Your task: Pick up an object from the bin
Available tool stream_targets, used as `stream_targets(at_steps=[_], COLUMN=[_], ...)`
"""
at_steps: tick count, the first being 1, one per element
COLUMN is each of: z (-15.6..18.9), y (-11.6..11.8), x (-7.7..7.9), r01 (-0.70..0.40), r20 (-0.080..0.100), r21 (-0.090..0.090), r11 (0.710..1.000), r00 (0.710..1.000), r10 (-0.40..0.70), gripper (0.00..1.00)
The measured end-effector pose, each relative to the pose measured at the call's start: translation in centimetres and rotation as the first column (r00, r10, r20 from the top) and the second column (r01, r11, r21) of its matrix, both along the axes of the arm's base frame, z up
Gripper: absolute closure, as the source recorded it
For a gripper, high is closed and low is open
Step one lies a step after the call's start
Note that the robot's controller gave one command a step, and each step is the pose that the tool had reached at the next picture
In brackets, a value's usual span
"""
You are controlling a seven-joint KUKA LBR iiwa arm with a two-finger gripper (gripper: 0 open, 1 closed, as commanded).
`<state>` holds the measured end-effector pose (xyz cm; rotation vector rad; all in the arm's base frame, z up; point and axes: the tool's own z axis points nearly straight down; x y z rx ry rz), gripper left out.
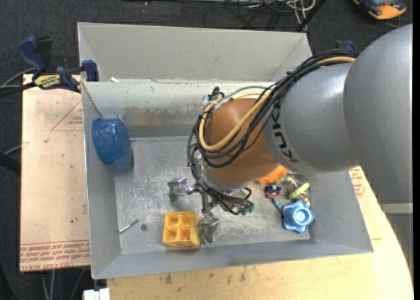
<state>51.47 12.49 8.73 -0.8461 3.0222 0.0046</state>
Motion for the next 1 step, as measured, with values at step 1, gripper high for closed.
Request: stream_targets(at_steps=[1], z=[-0.61], y=[2.10], x=[-0.91], r01=[0.106], r20=[-0.003], r21=[-0.003], r11=[0.994], r00=[0.994], r10=[-0.106], gripper=[0.00])
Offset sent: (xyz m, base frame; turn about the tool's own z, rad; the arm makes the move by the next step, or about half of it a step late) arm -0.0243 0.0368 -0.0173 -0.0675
